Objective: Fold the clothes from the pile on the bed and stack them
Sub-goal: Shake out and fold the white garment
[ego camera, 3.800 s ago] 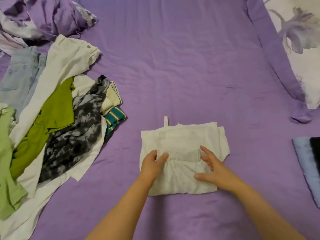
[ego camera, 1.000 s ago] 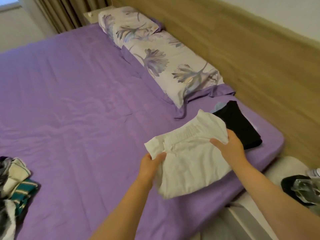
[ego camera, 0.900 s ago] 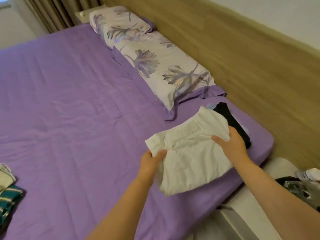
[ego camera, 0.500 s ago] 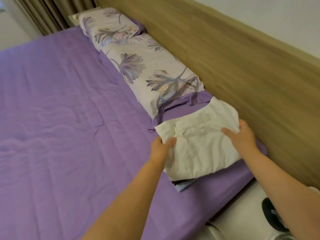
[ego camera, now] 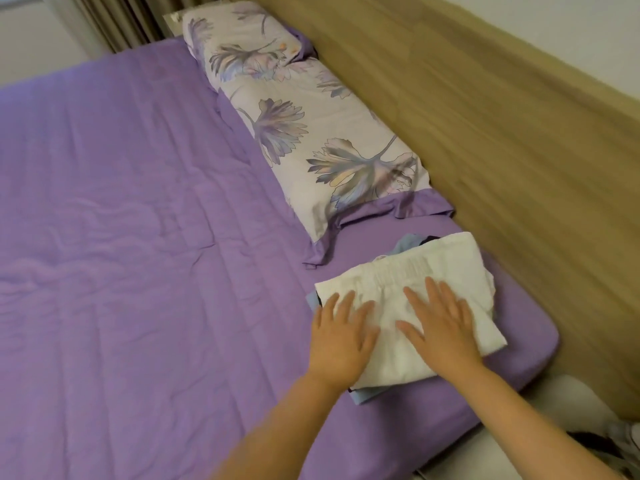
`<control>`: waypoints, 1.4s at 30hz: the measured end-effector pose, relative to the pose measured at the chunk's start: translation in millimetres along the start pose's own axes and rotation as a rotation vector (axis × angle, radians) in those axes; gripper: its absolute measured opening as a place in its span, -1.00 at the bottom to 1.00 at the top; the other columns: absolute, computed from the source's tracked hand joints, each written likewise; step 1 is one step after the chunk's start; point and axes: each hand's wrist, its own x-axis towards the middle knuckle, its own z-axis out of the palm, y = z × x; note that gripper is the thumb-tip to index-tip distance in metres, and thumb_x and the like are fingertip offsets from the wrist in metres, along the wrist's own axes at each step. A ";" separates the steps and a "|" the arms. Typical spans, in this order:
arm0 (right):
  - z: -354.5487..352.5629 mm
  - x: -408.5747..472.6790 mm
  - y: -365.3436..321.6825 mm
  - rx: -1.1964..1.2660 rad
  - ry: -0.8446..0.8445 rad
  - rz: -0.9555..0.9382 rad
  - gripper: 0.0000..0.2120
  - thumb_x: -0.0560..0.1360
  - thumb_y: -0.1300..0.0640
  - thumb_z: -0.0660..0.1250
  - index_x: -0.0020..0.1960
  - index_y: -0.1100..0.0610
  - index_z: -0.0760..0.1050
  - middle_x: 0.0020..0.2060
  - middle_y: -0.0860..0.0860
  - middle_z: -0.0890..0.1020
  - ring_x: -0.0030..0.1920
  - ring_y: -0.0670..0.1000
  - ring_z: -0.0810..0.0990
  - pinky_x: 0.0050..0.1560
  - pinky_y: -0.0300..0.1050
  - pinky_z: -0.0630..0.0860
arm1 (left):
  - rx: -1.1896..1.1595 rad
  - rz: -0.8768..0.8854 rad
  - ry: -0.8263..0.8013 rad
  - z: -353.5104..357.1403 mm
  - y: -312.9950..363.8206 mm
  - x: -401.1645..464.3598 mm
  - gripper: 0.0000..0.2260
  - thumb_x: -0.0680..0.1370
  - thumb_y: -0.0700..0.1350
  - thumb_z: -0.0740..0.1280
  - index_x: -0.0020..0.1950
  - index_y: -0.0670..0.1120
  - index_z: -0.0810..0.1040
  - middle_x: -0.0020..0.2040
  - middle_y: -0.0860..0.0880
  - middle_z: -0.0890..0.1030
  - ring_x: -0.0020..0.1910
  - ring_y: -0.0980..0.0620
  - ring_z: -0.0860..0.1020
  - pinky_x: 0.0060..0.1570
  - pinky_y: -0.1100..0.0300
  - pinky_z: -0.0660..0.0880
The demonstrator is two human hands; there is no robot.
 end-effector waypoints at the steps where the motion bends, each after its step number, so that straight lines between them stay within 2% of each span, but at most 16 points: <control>1: 7.9 1.5 -6.9 -0.027 -0.073 -0.013 -0.38 0.55 -0.32 -0.01 0.54 -0.21 -0.10 0.56 0.00 -0.14 0.54 0.07 -0.21 0.47 0.14 -0.20 | 0.069 0.086 -0.116 5.9 1.8 -0.1 -0.55 0.63 0.18 0.05 0.52 0.15 0.19 0.58 0.00 0.07 0.55 -0.12 -0.06 0.47 -0.11 -0.14; 2: 14.7 3.8 -10.9 -0.046 -0.131 -0.015 -0.39 0.55 -0.33 -0.06 0.53 -0.22 -0.14 0.56 -0.02 -0.16 0.54 0.07 -0.23 0.47 0.16 -0.21 | 0.124 0.088 -0.225 12.0 1.4 0.3 -0.55 0.64 0.17 0.01 0.54 0.16 0.13 0.59 0.00 0.00 0.55 -0.12 -0.15 0.45 -0.15 -0.22; 4: 23.2 11.2 -12.0 -0.042 -0.218 0.021 -0.40 0.55 -0.34 -0.10 0.52 -0.24 -0.21 0.56 -0.05 -0.16 0.54 0.06 -0.22 0.47 0.20 -0.18 | 0.145 -0.052 -0.375 19.8 -5.0 3.0 -0.56 0.66 0.14 -0.05 0.55 0.18 0.02 0.59 0.02 -0.11 0.54 -0.14 -0.23 0.44 -0.25 -0.24; 7: 23.2 22.1 -14.1 -0.018 -0.356 0.083 -0.38 0.55 -0.35 -0.09 0.52 -0.24 -0.22 0.55 -0.08 -0.19 0.54 0.07 -0.22 0.46 0.25 -0.14 | 0.125 -0.168 -0.458 21.5 -14.1 -2.2 -0.56 0.66 0.12 -0.08 0.55 0.21 -0.02 0.59 0.04 -0.15 0.54 -0.17 -0.22 0.44 -0.29 -0.19; 10: 10.2 24.9 -29.4 -0.029 -0.388 0.132 -0.38 0.56 -0.32 -0.03 0.54 -0.21 -0.15 0.56 -0.03 -0.13 0.54 0.12 -0.17 0.44 0.26 -0.07 | 0.000 -0.190 -0.407 11.4 -17.1 -10.7 -0.58 0.66 0.10 0.00 0.53 0.16 0.13 0.58 0.02 -0.06 0.54 -0.18 -0.08 0.47 -0.19 -0.04; 13: -2.6 12.4 -50.7 -0.034 -0.275 0.143 -0.42 0.59 -0.24 0.03 0.54 -0.09 0.01 0.54 0.07 0.02 0.53 0.15 -0.03 0.45 0.19 0.04 | -0.164 -0.244 -0.327 -8.2 -23.6 -23.7 -0.63 0.64 0.05 0.10 0.43 0.01 0.33 0.45 -0.06 0.26 0.35 -0.13 0.32 0.30 -0.02 0.31; 15: -6.3 -2.7 -69.0 -0.007 -0.210 0.084 -0.46 0.60 -0.19 0.05 0.52 -0.03 0.09 0.53 0.08 0.09 0.51 0.11 0.08 0.45 0.09 0.12 | -0.327 -0.352 -0.306 -24.5 -34.9 -36.3 -0.64 0.65 0.00 0.12 0.42 -0.08 0.34 0.38 -0.09 0.40 0.30 -0.10 0.40 0.24 0.07 0.38; 17: -7.2 -19.9 -91.3 -0.033 -0.174 -0.003 -0.47 0.61 -0.18 0.04 0.51 0.00 0.11 0.51 0.03 0.17 0.48 0.05 0.16 0.42 0.01 0.17 | -0.371 -0.431 -0.313 -40.2 -52.1 -52.1 -0.60 0.65 -0.01 0.10 0.48 -0.06 0.28 0.38 -0.10 0.44 0.32 -0.10 0.43 0.26 0.08 0.39; 20: -6.7 -45.7 -131.3 -0.061 -0.165 -0.109 -0.51 0.62 -0.13 0.05 0.50 -0.01 0.16 0.47 -0.03 0.26 0.47 -0.01 0.20 0.44 -0.03 0.10 | -0.296 -0.489 -0.307 -62.1 -83.5 -83.2 -0.59 0.65 0.02 0.11 0.49 -0.03 0.28 0.37 -0.09 0.47 0.33 -0.10 0.43 0.26 0.07 0.40; 24: -9.5 -80.4 -195.6 -0.093 -0.189 -0.265 -0.59 0.63 -0.07 0.04 0.45 -0.03 0.25 0.30 -0.10 0.48 0.36 -0.03 0.37 0.41 -0.06 0.13 | -0.221 -0.561 -0.244 -90.4 -126.3 -142.8 -0.66 0.63 0.03 0.14 0.35 -0.04 0.45 0.31 -0.07 0.53 0.30 -0.07 0.46 0.19 0.13 0.41; 27: -11.6 -112.0 -249.4 -0.145 -0.219 -0.378 -0.60 0.63 -0.08 0.02 0.44 -0.04 0.26 0.20 -0.10 0.57 0.25 -0.01 0.48 0.33 -0.07 0.20 | -0.153 -0.588 -0.221 -111.3 -158.5 -199.7 -0.70 0.62 0.05 0.14 0.24 -0.02 0.52 0.25 -0.05 0.57 0.24 -0.09 0.51 0.11 0.14 0.44; 36: -5.5 -235.6 -412.8 -0.239 -0.309 -0.653 -0.59 0.61 -0.13 0.06 0.40 -0.02 0.33 0.34 -0.03 0.46 0.35 -0.01 0.41 0.33 -0.09 0.26 | -0.057 -0.686 -0.173 -188.4 -252.0 -385.0 -0.67 0.61 0.11 0.15 0.19 -0.05 0.54 0.18 -0.10 0.59 0.17 -0.13 0.53 0.05 0.10 0.46; 42: -1.6 -306.8 -512.3 -0.288 -0.356 -0.817 -0.55 0.60 -0.10 0.11 0.45 0.02 0.26 0.36 0.01 0.45 0.36 0.04 0.41 0.31 -0.03 0.30 | -0.037 -0.743 -0.112 -225.1 -298.5 -500.8 -0.67 0.62 0.12 0.14 0.20 -0.05 0.53 0.17 -0.07 0.59 0.13 -0.11 0.54 0.02 0.08 0.48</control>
